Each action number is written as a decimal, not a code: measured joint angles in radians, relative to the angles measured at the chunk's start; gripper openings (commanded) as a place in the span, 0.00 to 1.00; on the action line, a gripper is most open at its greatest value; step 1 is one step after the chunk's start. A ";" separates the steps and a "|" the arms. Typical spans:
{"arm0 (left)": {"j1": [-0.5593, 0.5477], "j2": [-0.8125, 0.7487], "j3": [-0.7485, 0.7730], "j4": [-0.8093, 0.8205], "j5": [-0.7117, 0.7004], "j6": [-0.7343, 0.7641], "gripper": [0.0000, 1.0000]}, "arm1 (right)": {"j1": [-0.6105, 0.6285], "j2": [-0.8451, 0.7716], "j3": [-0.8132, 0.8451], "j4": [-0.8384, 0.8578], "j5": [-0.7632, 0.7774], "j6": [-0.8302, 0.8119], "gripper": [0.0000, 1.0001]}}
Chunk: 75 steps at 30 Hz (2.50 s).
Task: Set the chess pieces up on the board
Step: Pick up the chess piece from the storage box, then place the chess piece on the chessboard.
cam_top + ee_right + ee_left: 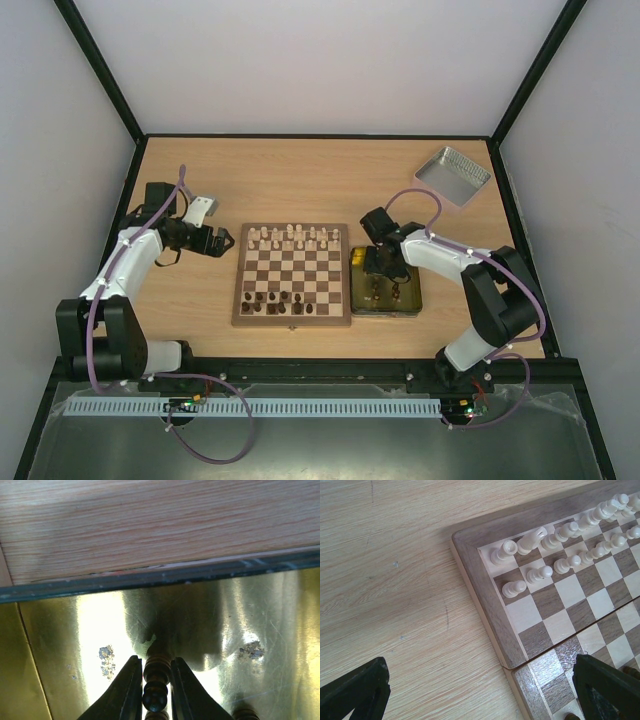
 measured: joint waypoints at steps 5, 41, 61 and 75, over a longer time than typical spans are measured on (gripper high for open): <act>0.000 0.000 0.000 0.000 0.000 0.000 0.99 | 0.000 0.000 -0.008 0.000 -0.003 0.000 0.10; 0.000 0.000 0.000 0.001 0.000 0.000 0.99 | 0.335 -0.005 0.241 -0.147 0.062 0.106 0.08; 0.000 -0.002 0.000 0.001 0.001 0.000 0.99 | 0.479 0.146 0.291 -0.093 0.014 0.185 0.08; 0.000 -0.003 0.000 0.001 0.001 0.000 0.99 | 0.500 0.171 0.307 -0.081 -0.002 0.193 0.08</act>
